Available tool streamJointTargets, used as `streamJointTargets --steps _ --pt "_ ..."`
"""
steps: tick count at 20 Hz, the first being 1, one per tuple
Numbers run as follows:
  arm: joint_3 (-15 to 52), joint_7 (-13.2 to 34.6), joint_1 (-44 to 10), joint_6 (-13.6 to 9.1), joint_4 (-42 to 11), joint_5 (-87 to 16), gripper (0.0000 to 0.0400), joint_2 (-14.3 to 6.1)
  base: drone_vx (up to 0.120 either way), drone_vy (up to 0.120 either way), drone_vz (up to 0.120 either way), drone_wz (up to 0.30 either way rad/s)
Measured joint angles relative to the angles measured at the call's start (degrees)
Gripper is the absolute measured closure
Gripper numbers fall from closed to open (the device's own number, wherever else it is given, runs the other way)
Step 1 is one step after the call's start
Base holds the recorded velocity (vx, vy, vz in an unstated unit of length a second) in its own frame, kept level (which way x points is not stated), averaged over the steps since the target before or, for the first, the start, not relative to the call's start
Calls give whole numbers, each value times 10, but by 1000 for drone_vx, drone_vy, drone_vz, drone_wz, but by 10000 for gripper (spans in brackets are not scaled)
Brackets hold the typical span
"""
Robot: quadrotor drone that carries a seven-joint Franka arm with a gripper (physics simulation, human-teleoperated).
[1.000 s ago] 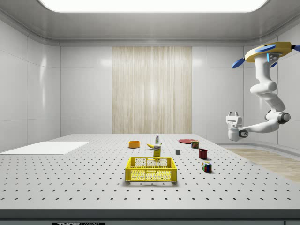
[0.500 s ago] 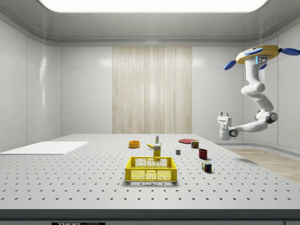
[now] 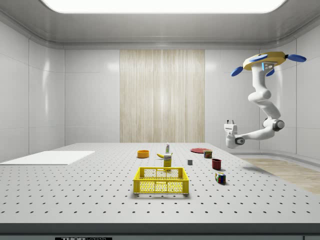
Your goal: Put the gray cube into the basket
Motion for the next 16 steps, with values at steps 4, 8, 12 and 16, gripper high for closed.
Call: streamJointTargets --steps 4,8,12,16 --pt "1 0 0 2 -1 -1 0 -1 120 -120 0 0" --pt "3 0 -1 3 -2 -3 0 -2 120 -50 0 0" --pt "6 1 -2 5 -4 -8 0 -4 120 0 0 0" --pt "13 2 -4 7 -5 -17 0 -5 120 0 0 0"
